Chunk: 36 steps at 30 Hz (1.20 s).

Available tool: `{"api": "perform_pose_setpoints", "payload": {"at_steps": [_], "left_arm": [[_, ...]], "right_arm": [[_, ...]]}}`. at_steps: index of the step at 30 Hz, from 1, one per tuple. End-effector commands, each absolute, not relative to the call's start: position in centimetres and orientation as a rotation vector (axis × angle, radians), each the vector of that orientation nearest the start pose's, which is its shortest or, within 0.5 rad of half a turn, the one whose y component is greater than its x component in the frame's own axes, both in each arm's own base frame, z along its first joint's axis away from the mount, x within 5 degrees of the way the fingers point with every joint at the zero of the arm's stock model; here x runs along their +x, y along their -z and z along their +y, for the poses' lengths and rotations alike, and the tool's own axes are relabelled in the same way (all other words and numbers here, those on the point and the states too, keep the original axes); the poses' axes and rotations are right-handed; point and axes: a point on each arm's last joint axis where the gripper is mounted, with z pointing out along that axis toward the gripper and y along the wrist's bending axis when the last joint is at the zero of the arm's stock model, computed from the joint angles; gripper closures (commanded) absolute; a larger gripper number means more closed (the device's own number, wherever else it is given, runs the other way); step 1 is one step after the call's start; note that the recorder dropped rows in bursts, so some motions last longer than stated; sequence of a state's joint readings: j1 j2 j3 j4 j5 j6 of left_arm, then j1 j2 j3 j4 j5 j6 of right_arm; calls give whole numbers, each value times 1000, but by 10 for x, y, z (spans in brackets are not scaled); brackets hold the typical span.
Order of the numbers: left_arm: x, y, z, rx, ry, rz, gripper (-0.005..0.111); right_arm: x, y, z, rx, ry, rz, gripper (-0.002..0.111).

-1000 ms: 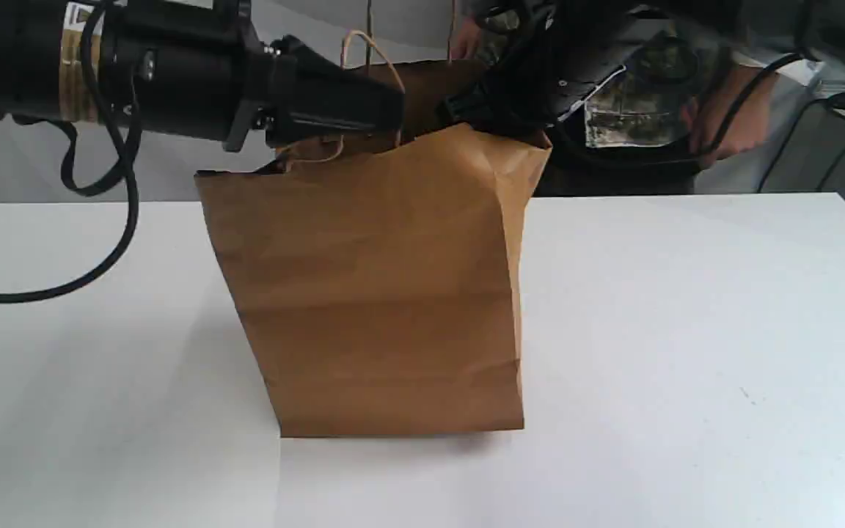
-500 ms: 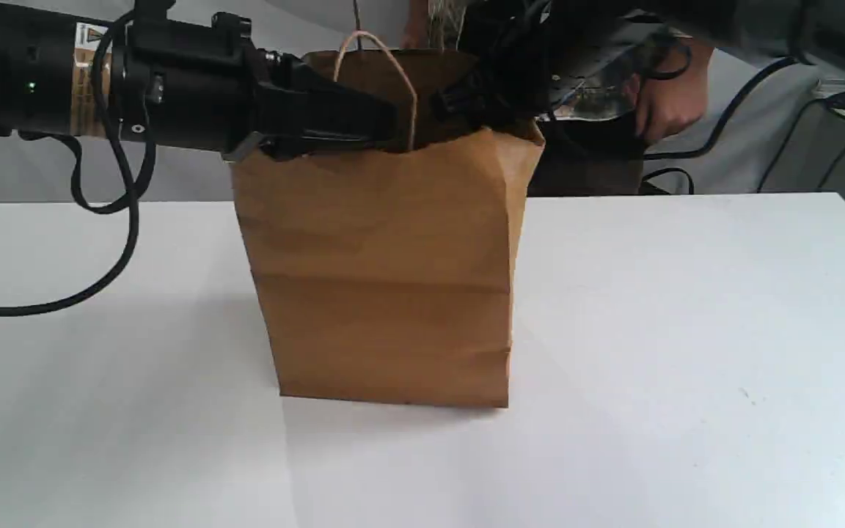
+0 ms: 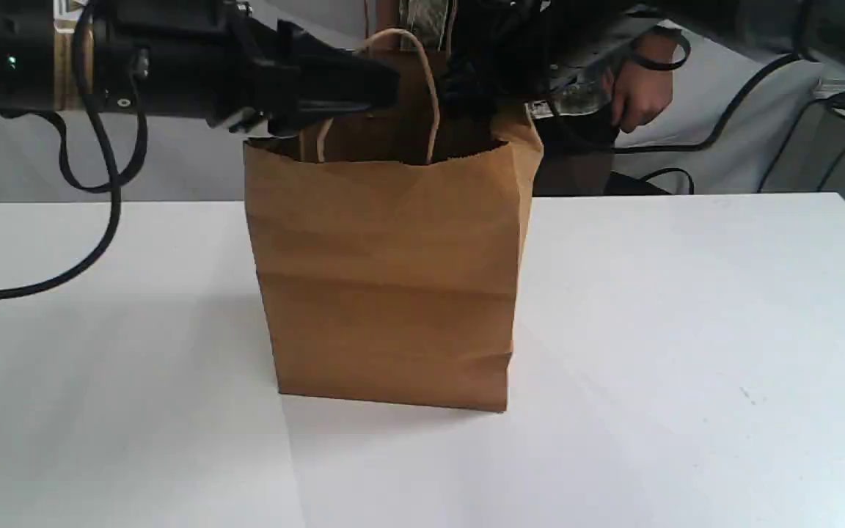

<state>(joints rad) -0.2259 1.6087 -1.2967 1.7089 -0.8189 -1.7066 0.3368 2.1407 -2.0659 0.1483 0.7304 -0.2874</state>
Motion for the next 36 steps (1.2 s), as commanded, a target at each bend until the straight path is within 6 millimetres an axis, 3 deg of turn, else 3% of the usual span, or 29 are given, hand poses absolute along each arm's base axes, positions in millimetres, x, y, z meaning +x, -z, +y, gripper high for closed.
{"api": "perform_pose_setpoints", "payload": {"at_steps": [1, 9, 13, 20, 23, 26, 32, 36], "left_arm": [[325, -362, -142, 794, 847, 1690, 42], [318, -382, -133, 744, 711, 1649, 42], [307, -402, -123, 682, 675, 1615, 42], [268, -434, -81, 566, 570, 1542, 43], [245, -437, -60, 458, 483, 1515, 43], [227, -439, -49, 399, 414, 1481, 43], [192, -436, -44, 309, 444, 1436, 43], [160, -430, -36, 231, 391, 1399, 43]], "right_arm": [[465, -327, 172, -636, -164, 2144, 49], [450, -366, 165, -621, -138, 2048, 49], [442, -384, 159, -620, -107, 2013, 49], [423, -408, 142, -593, -82, 1984, 49], [417, -405, 132, -564, -72, 1975, 49], [414, -390, 122, -552, -47, 1989, 49], [410, -355, 99, -479, -25, 2035, 49], [390, -354, 80, -361, -30, 1905, 49]]}}
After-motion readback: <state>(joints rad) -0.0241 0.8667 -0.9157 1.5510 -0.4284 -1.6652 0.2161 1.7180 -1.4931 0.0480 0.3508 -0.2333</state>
